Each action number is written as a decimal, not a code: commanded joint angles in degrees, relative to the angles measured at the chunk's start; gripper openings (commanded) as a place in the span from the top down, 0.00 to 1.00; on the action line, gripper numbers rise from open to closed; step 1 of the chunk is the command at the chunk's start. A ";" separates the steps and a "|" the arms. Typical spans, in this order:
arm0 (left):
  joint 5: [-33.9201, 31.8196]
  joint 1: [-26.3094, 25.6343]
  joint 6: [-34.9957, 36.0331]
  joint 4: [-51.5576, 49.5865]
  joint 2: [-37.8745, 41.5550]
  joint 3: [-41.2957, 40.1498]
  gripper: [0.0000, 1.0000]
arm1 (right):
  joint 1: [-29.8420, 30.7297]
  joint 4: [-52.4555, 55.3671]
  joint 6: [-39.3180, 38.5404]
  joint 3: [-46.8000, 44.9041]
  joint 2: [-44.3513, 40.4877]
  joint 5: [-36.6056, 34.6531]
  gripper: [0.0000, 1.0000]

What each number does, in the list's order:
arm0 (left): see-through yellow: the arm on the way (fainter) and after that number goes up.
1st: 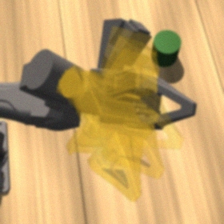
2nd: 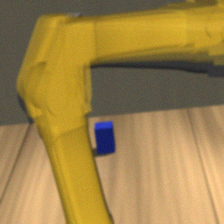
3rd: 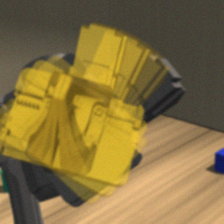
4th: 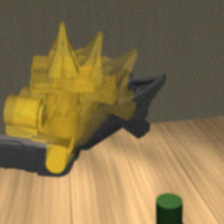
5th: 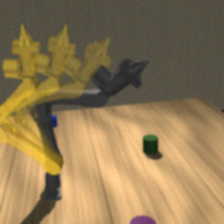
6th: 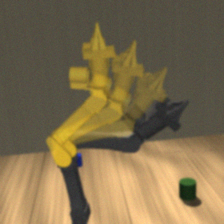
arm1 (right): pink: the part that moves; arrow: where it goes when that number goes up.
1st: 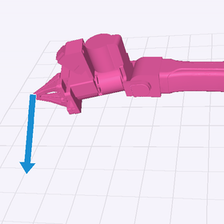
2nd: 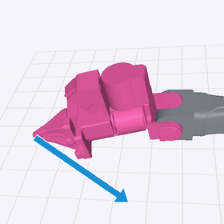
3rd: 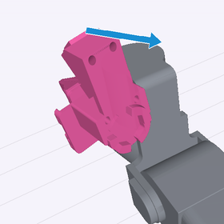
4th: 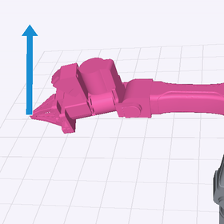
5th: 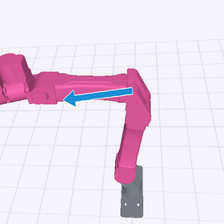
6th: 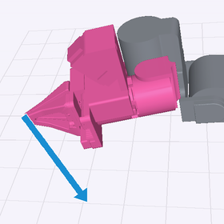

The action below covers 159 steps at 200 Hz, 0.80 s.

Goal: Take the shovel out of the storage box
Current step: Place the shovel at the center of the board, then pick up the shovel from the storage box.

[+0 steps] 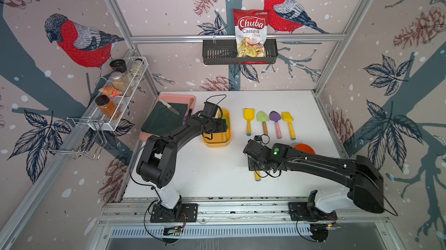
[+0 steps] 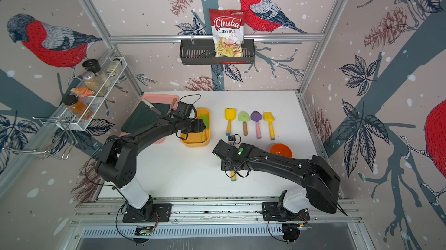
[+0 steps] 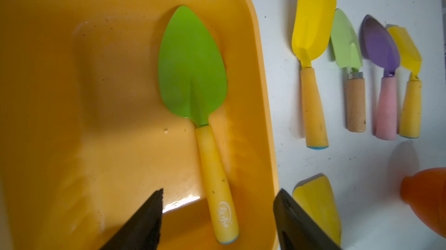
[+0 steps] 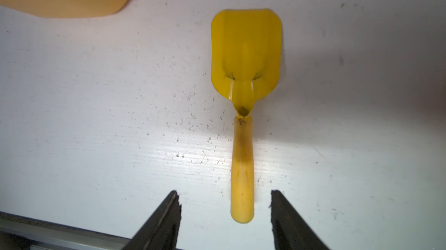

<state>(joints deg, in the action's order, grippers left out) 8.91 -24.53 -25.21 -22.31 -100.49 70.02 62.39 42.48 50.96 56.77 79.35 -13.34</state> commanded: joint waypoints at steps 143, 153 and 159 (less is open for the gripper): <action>-9.76 -3.06 1.65 -9.06 -16.02 9.93 0.60 | -4.38 -2.01 -4.72 -3.54 -10.26 -3.01 0.40; -10.06 -3.06 1.72 -8.98 -16.44 9.97 0.63 | -4.53 -2.41 -4.82 -3.61 -10.43 -2.79 0.40; -10.02 -3.06 1.72 -8.82 -16.58 9.96 0.65 | -4.49 -2.85 -4.97 -3.77 -10.53 -2.61 0.40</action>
<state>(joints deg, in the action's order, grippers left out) 0.19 -27.51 -24.01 -28.64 -116.09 79.83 58.06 42.00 47.22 53.32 69.41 -16.12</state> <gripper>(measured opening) 0.381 0.601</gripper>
